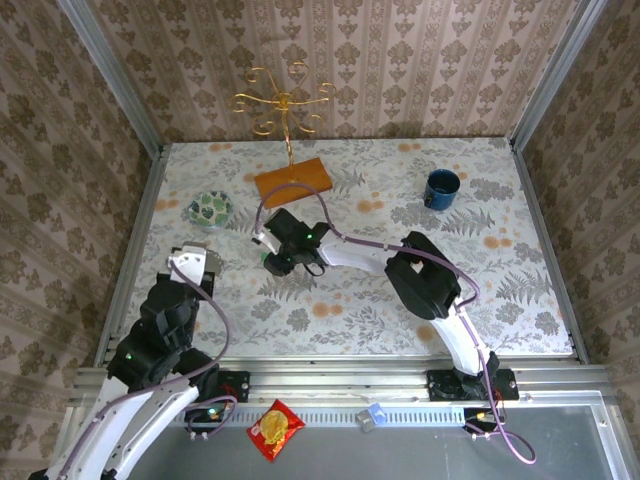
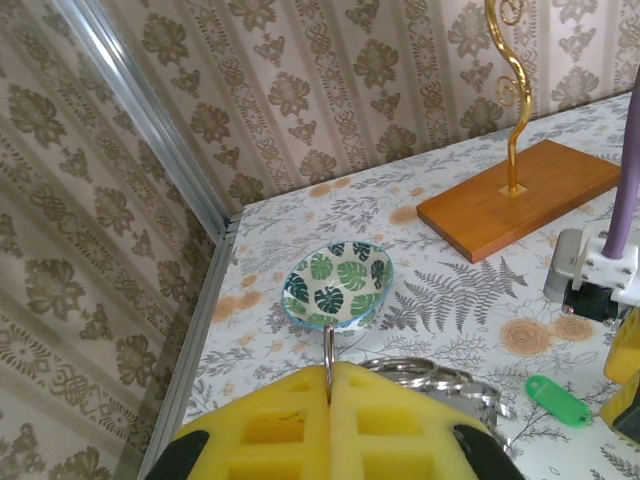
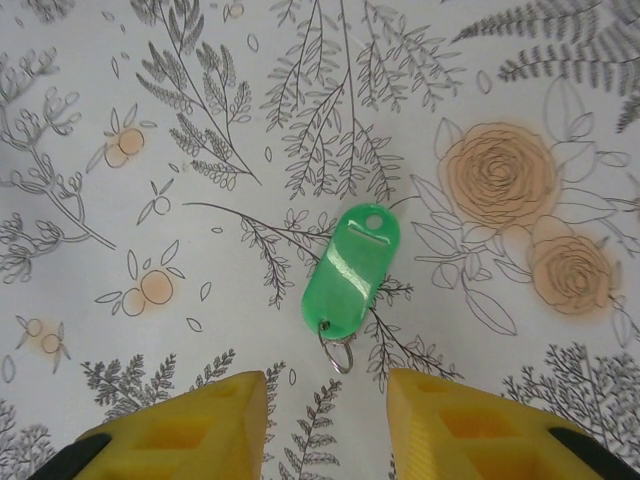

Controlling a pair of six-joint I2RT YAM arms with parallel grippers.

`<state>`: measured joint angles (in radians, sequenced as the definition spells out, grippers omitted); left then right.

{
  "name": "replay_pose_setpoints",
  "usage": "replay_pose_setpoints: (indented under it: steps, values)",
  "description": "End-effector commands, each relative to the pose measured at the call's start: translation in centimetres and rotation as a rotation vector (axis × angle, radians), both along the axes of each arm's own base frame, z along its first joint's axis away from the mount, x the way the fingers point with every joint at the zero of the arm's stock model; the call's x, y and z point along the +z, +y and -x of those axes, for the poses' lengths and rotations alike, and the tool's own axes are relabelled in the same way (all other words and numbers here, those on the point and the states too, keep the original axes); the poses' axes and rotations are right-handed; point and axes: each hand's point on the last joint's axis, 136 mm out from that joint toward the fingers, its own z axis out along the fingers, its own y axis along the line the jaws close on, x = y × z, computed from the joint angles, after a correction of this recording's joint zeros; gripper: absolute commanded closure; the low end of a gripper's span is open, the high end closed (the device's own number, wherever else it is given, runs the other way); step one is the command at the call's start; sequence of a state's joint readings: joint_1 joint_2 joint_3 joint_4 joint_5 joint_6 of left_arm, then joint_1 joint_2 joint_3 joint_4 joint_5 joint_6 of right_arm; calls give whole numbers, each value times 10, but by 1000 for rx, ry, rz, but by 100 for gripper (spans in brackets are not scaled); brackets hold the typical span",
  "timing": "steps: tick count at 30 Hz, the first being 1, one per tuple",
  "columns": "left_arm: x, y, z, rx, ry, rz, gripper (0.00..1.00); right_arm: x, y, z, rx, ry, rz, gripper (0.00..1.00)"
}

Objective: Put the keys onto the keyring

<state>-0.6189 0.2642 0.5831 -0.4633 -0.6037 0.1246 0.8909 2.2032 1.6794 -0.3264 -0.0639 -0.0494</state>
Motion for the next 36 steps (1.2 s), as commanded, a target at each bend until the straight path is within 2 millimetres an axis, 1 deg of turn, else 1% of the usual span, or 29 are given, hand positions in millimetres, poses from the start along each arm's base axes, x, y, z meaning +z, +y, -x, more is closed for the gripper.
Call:
replay_pose_setpoints:
  steps: [1,6,15,18,21,25,28,30,33,36]
  values:
    - [17,14,8,53,-36,48,100,-8,4,4,49,34,32,63]
    - [17,14,9,49,-33,51,100,-16,10,2,55,46,35,65]
    - [18,11,9,31,-38,55,100,-30,10,1,59,71,65,72]
    - [19,11,8,29,-42,54,100,-32,11,1,58,72,70,76]
    - [20,9,8,23,-44,53,100,-33,9,0,54,71,75,84]
    - [20,7,7,13,-41,55,100,-30,9,0,49,65,77,95]
    - [21,3,5,1,-39,54,100,-21,7,0,46,54,66,100]
    - [21,0,4,-14,-38,52,100,-16,4,1,42,47,62,100]
    - [22,-8,1,-46,-37,47,100,0,-2,5,31,31,43,100]
    - [21,-20,-4,-99,-37,42,100,11,-16,17,17,31,27,100]
